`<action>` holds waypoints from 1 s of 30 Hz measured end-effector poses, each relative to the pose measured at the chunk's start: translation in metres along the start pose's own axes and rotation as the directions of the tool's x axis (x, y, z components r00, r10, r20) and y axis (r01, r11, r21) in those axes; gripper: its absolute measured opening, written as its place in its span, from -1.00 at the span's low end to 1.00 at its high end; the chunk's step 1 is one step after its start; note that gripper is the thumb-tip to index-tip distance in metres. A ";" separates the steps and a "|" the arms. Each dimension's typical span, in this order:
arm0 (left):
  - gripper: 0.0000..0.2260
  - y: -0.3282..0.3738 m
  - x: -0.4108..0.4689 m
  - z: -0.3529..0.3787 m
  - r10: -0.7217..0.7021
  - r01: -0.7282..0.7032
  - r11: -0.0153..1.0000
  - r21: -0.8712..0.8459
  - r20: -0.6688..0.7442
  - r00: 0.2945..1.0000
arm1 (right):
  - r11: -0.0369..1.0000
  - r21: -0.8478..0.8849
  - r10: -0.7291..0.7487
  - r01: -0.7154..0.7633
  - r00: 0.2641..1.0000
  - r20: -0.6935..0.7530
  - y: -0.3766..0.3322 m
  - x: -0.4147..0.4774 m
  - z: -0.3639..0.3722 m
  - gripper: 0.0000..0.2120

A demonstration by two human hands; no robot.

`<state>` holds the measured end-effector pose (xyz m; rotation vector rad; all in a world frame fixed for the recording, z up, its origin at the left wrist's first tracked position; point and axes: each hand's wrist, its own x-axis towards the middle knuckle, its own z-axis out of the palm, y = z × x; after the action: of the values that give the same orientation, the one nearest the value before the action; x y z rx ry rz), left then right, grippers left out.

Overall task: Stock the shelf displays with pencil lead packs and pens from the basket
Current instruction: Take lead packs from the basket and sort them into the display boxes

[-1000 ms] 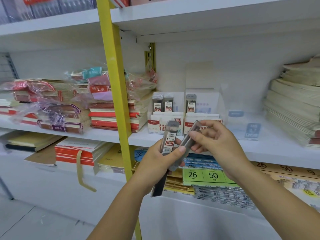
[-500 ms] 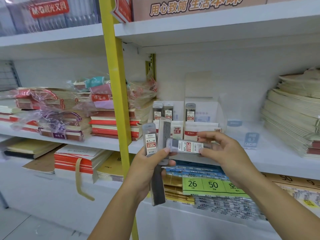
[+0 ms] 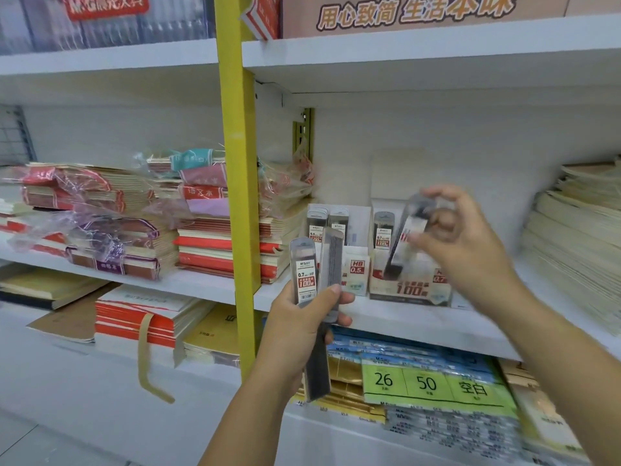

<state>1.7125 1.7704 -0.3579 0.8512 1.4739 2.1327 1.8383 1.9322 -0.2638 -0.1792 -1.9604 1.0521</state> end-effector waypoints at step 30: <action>-0.68 -0.004 -0.012 0.001 -0.129 0.088 0.985 0.150 0.290 0.948 | 0.952 0.235 0.161 -0.194 0.975 0.153 0.032 -0.053 0.033 -0.62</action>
<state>1.7223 1.7647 -0.3646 1.0627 1.4796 1.7487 1.8374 1.9071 -0.3293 -0.1534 -1.9342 1.4508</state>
